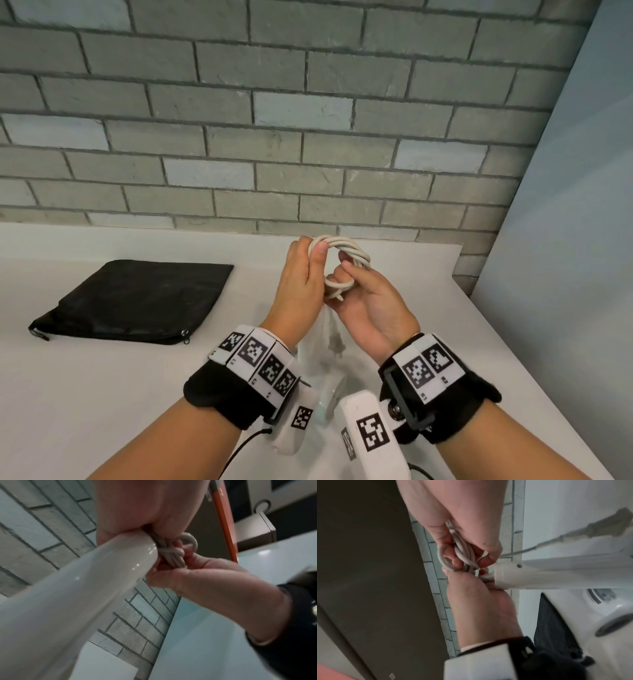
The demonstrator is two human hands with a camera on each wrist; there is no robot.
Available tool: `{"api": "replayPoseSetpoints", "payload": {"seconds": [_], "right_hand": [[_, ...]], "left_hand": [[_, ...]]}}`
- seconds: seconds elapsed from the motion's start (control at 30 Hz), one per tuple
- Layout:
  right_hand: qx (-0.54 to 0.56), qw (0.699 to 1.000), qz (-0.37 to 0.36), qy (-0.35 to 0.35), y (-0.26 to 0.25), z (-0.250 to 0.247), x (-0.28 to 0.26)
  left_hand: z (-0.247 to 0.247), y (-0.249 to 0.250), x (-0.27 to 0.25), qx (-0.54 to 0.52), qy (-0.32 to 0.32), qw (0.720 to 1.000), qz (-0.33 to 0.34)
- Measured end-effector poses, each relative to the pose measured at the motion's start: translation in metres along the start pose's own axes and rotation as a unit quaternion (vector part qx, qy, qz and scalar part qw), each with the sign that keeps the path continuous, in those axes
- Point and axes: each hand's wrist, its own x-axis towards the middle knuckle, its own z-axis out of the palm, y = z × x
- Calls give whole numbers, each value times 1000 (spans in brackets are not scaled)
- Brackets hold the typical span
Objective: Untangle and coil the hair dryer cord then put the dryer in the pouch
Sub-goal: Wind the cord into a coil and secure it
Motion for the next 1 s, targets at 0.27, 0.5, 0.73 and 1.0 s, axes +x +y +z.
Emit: {"api": "replayPoseSetpoints", "payload": {"seconds": [0.27, 0.5, 0.73, 1.0], "right_hand": [[-221, 971, -20, 84, -8, -6, 0], [-373, 923, 42, 91, -18, -21, -21], [-162, 984, -68, 43, -29, -35, -37], [-328, 944, -9, -46, -54, -36, -46]], "left_hand": [[-4, 3, 1, -22, -72, 995, -62], [1, 2, 9, 34, -41, 993, -109], [4, 12, 14, -75, -31, 984, -160], [5, 23, 11, -147, -19, 972, -182]]}}
